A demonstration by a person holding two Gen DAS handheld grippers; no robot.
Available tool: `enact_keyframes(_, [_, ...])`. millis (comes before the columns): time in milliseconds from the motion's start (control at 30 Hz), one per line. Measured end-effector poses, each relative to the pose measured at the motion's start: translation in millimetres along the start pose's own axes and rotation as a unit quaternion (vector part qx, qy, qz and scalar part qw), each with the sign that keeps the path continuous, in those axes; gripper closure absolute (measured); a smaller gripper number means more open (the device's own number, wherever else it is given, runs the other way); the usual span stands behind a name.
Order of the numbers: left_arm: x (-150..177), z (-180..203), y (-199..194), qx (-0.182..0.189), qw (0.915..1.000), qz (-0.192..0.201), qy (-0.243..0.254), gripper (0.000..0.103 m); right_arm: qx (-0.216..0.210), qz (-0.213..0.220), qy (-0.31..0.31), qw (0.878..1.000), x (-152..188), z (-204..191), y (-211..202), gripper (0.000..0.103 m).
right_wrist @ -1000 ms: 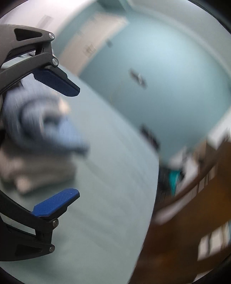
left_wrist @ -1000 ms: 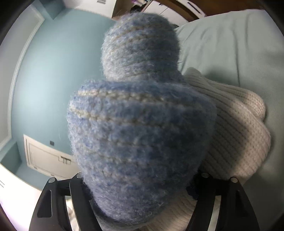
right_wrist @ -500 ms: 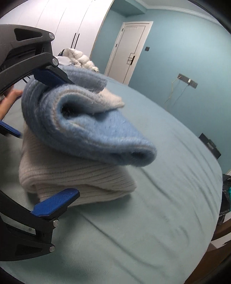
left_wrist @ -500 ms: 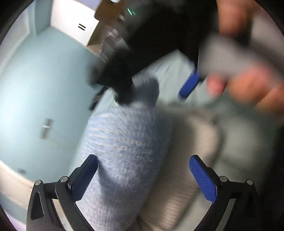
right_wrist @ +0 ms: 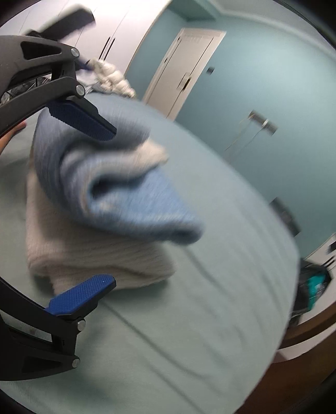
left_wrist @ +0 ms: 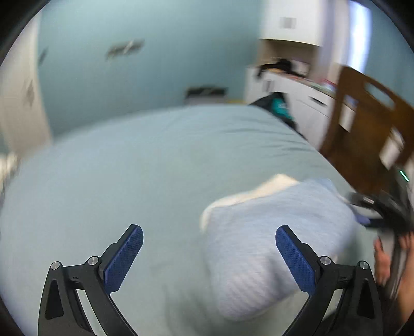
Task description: Fold small clothes
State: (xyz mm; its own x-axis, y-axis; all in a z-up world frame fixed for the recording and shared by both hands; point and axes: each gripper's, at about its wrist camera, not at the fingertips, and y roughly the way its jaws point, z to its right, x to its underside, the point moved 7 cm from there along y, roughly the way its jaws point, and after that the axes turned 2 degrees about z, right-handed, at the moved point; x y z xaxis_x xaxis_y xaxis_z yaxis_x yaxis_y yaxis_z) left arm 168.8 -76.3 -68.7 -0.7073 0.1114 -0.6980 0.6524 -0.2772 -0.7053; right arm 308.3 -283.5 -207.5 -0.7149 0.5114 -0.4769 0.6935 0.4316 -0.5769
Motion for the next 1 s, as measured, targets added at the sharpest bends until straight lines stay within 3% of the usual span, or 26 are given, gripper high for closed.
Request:
enact_keyframes(67, [4.7,-22.8,17.5,-0.010,0.9987,-0.030,-0.040,0.000,-0.019,0.026,-0.018,0.999,-1.2,-14.7,-10.4,0.002])
enact_keyframes(167, [12.0,-37.2,38.8,-0.010,0.9951,-0.060,-0.078,0.000,-0.044,0.007,-0.007,0.999,9.0,-28.0,-9.7,0.002])
enact_keyframes(233, [21.1,-38.4,55.0,-0.001,0.9911,-0.082,-0.104,0.000,-0.080,-0.016,0.063,0.995,24.2,-26.0,-8.9,0.002])
enact_keyframes(333, [21.3,-49.6,92.8,0.010,0.9809,-0.111,-0.160,0.000,-0.125,-0.014,0.158,0.979,51.1,-17.0,-15.9,0.002])
enact_keyframes(467, [41.4,-47.3,108.9,0.039,0.9635,-0.104,-0.243,0.000,-0.129,-0.027,0.211,0.969,67.0,-18.2,-2.4,0.002])
enact_keyframes(600, [62.0,-47.2,120.8,0.057,0.9497,-0.112,-0.287,0.000,-0.089,-0.028,0.236,0.967,65.0,-21.1,36.7,0.002])
enact_keyframes(700, [70.5,-51.5,117.2,0.059,0.9518,-0.107,-0.281,0.000,-0.072,0.008,0.217,0.974,40.2,-27.2,48.6,0.003])
enact_keyframes(800, [63.6,-52.9,112.6,0.032,0.9594,-0.097,-0.263,0.000,-0.032,0.040,0.139,0.989,19.6,-43.4,47.0,0.050])
enact_keyframes(833, [62.5,-53.7,110.2,0.034,0.9612,-0.097,-0.256,0.000,-0.017,0.043,0.116,0.992,17.0,-50.7,41.7,0.054])
enact_keyframes(933, [56.5,-60.5,93.0,0.056,0.9593,-0.101,-0.258,0.000,-0.005,0.118,0.042,0.992,12.9,-87.8,-9.6,0.055])
enact_keyframes(1000, [54.4,-66.6,85.9,0.035,0.9590,-0.098,-0.264,0.000,0.005,0.157,-0.001,0.988,16.1,-103.0,-40.2,0.055])
